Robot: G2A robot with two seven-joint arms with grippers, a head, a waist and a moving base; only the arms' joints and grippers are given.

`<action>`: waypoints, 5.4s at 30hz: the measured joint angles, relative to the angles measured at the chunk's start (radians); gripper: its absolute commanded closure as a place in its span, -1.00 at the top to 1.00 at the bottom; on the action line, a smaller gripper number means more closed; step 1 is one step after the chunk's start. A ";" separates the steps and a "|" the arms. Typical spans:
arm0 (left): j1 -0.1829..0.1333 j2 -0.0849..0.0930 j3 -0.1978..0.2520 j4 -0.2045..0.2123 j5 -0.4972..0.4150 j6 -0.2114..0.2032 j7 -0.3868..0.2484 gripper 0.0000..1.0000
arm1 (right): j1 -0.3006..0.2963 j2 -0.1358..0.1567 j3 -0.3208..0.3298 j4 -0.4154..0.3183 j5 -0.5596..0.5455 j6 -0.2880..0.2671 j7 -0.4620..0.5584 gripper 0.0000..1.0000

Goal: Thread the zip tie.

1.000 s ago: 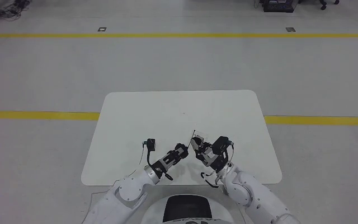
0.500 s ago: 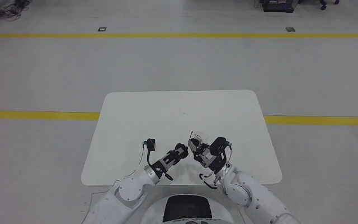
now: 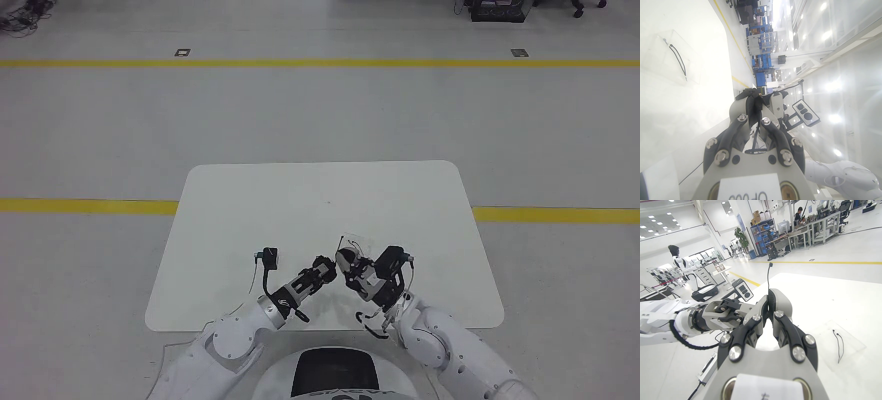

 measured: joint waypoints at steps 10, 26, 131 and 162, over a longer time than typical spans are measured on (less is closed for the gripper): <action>0.000 0.000 0.000 0.000 0.000 0.000 0.000 -1.00 | 0.011 0.013 -0.012 0.009 0.033 0.000 -0.007 -1.00; 0.000 0.000 0.000 0.000 0.000 0.000 0.000 -1.00 | 0.027 0.013 -0.015 0.043 0.105 0.000 0.017 -1.00; -0.011 0.000 0.010 -0.005 -0.012 0.000 -0.040 -1.00 | 0.197 0.140 -0.272 0.086 0.489 0.000 -0.065 -1.00; -0.022 -0.010 0.028 -0.007 0.071 0.000 0.026 -1.00 | 0.143 0.177 -0.226 0.037 0.366 0.000 -0.149 -1.00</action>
